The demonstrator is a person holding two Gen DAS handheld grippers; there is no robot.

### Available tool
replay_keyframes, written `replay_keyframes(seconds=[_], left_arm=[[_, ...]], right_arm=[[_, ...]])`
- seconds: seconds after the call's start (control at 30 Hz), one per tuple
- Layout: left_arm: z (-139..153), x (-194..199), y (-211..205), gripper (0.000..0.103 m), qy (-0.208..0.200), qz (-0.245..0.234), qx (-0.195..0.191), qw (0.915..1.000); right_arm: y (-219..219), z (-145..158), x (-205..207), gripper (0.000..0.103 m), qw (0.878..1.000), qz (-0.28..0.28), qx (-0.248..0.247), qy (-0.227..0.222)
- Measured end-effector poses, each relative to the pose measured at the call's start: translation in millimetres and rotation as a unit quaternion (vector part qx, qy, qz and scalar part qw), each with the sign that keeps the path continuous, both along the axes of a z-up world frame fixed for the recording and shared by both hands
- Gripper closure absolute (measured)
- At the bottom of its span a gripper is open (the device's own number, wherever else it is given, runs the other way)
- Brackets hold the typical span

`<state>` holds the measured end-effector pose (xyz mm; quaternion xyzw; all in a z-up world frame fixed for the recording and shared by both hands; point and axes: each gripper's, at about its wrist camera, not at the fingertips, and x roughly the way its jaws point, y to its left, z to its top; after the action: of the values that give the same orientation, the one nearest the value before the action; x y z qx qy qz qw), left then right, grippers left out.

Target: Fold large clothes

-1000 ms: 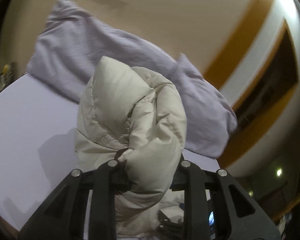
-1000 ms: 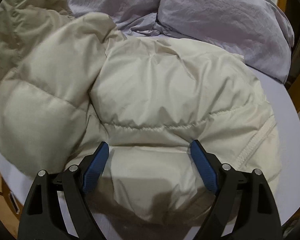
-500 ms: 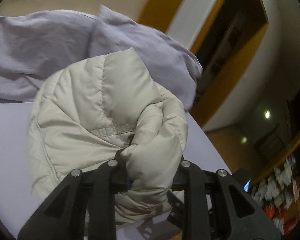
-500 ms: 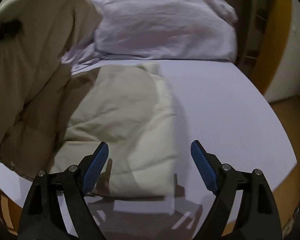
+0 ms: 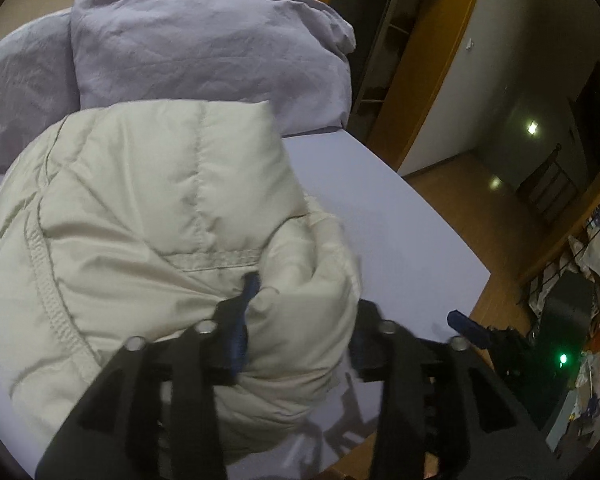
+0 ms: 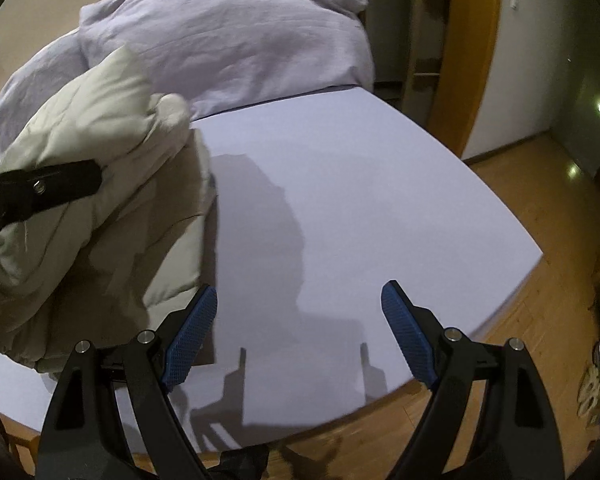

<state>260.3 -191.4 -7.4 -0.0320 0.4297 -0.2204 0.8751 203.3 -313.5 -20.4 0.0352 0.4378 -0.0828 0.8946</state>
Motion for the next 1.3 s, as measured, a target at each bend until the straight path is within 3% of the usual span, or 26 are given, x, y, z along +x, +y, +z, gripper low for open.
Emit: replay_keyframes(seconds=[0.03,0.13,0.37,0.53,0.73,0.93,1.1,1.3], left_arm=[[3,-1,-2,0.044,-0.002,-0.003,-0.002,1.0],[19,-12,2,0.033,-0.019,-0.006,-0.008,0.9998],[61,-29,33,0.022,-0.076,0.027,0.002,0.9967],[79,-17,88,0.02,-0.092,0.101,0.013,0.9905],[61,3,155,0.02,-0.066,0.183,0.031,0.9805],[27,28,194,0.02,-0.02,0.231,0.017,0.9726],[-6,35,197,0.019,0.008,0.235,-0.019,0.9717],[-19,36,174,0.019,-0.008,0.219,-0.001,0.9757]], right_arm=[[-2,2,0,0.017,1.0,-0.003,0.0,-0.003],[-5,8,2,0.017,1.0,-0.003,0.001,-0.01],[5,37,15,0.017,0.999,0.02,0.002,-0.043],[24,65,39,0.017,0.996,0.053,0.02,-0.07],[63,83,70,0.017,0.991,0.102,0.035,-0.078],[101,91,88,0.017,0.986,0.141,0.033,-0.082],[121,89,101,0.017,0.984,0.159,0.028,-0.073],[133,77,117,0.024,0.984,0.166,0.03,-0.058]])
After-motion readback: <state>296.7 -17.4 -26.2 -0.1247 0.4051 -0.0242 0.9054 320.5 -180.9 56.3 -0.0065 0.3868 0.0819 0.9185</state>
